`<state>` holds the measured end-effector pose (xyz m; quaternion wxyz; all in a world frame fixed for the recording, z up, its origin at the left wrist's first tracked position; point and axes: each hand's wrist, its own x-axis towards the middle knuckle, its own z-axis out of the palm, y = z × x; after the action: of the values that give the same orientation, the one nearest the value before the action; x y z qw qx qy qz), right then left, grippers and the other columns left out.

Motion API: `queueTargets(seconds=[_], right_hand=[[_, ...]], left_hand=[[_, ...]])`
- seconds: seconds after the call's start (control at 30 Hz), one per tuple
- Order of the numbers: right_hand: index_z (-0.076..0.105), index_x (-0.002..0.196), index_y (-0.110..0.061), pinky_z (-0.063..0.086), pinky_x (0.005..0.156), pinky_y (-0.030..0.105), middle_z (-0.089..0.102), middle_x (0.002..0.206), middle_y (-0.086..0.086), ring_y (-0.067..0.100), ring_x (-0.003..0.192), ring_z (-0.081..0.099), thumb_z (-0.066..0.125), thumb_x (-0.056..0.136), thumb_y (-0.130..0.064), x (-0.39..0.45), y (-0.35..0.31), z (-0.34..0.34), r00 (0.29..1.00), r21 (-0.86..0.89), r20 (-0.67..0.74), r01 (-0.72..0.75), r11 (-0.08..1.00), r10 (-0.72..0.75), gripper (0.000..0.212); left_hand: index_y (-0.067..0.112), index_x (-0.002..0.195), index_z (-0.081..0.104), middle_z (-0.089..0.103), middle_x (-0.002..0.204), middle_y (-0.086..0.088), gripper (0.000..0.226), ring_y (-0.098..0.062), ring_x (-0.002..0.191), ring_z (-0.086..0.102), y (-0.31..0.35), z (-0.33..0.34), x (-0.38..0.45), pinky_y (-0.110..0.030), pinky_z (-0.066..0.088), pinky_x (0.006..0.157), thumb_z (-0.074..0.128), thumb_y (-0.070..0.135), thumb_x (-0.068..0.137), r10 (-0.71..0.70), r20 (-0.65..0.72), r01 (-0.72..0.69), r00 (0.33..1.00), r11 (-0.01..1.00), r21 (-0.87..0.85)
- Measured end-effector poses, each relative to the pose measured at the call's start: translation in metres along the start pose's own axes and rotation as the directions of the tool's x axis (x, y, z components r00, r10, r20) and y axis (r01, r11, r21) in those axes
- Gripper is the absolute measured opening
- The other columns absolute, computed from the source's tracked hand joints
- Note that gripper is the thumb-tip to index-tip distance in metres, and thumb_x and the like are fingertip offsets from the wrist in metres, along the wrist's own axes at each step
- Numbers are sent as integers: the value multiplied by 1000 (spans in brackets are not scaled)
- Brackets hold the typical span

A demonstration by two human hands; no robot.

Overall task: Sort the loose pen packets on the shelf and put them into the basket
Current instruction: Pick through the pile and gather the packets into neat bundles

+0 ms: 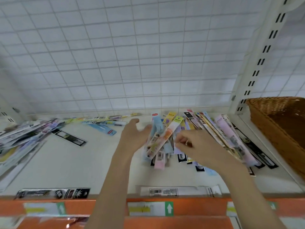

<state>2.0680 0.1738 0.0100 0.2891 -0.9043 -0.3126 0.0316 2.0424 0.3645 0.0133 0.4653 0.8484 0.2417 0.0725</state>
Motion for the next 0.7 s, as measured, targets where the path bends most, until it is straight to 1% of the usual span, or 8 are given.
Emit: queueTargets(seconds=[0.03,0.1,0.2,0.3,0.37,0.5,0.6,0.7], right_hand=[[68,95,-20,41,65,7,64,83,-13,-3,75,58,60,91,-24,-3,-5,3,998,15,67,16,1000,-17,10],[69,92,-21,41,63,9,61,77,-17,-4,73,57,65,87,-31,-9,-13,11,980,30,195,34,999,-39,12],[66,92,-28,40,62,13,57,75,-16,-4,68,54,72,78,-43,-18,-24,22,926,37,376,6,999,-20,21],[61,81,-31,41,62,18,56,72,-15,-2,67,53,75,73,-48,-22,-33,24,892,-39,452,17,999,3,23],[62,77,-29,43,62,19,56,70,-16,-1,68,54,74,75,-46,-22,-39,23,880,-90,476,45,995,4,21],[59,75,-27,36,55,16,55,68,-16,-3,62,50,71,79,-41,-18,-47,24,841,-143,539,49,989,37,20],[58,75,-26,36,56,17,54,70,-15,-2,63,50,70,82,-37,-16,-52,27,827,-159,559,37,987,59,17],[57,73,-28,38,57,17,53,70,-15,-1,64,49,67,84,-32,-12,-59,32,824,-173,563,38,984,67,16]], left_hand=[[18,139,40,42,144,-4,57,-21,125,47,-7,-6,-3,-32,38,100,57,39,89,7,-49,-8,999,1000,-20],[18,134,45,45,139,-3,50,-20,117,52,-21,-17,-10,-27,39,93,57,36,89,-1,-131,-6,991,999,-51],[17,129,50,51,131,-1,41,-17,93,59,-39,-30,-24,-24,41,82,56,31,91,25,-233,-38,972,998,-54],[17,124,54,55,118,3,33,-4,71,56,-56,-38,-34,-15,40,63,55,26,92,44,-319,-70,947,995,-70],[17,121,55,56,112,5,30,3,71,54,-65,-41,-40,-9,37,59,55,26,92,45,-345,-72,938,995,-68],[16,117,57,58,107,4,26,-4,72,58,-77,-47,-49,-8,38,60,56,24,92,32,-365,-66,930,995,-81],[16,114,58,60,106,3,24,-8,74,59,-83,-54,-52,-10,39,61,57,23,91,27,-375,-66,927,994,-91],[16,115,58,60,106,4,24,-14,79,62,-91,-65,-53,-16,42,66,56,23,92,20,-377,-63,926,993,-101]])
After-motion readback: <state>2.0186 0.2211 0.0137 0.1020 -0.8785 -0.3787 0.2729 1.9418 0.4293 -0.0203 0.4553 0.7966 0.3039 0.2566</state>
